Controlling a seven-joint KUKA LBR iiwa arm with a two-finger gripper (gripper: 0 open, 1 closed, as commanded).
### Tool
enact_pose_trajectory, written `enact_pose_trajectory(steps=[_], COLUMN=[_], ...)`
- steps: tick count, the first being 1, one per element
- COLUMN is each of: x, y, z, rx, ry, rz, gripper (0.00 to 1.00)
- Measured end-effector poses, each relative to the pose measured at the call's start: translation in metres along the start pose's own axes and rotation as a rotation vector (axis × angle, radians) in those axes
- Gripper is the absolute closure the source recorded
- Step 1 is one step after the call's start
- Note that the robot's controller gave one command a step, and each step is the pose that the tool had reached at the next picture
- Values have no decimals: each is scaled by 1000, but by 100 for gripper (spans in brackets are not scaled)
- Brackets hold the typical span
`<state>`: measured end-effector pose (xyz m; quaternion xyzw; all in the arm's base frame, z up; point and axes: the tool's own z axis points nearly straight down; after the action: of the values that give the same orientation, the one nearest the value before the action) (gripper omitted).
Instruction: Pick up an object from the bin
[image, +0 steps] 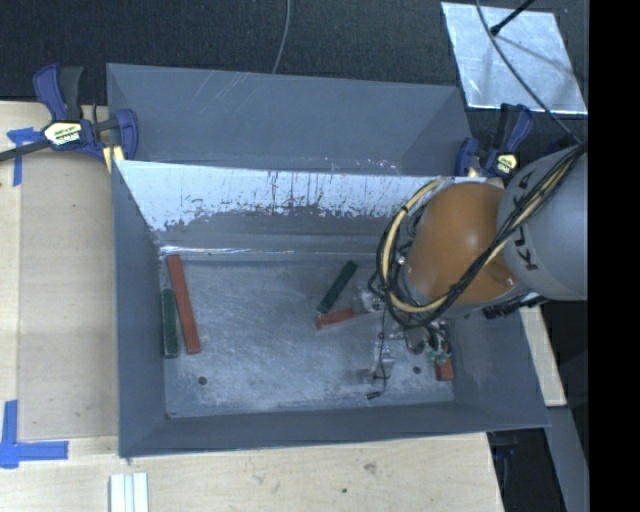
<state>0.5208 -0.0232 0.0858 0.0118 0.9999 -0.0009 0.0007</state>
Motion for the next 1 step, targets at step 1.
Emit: enact_pose_trajectory(steps=[1], x=[-54], y=[17], z=[8], rx=[-1], ry=[-2], rz=[-19], gripper=[0])
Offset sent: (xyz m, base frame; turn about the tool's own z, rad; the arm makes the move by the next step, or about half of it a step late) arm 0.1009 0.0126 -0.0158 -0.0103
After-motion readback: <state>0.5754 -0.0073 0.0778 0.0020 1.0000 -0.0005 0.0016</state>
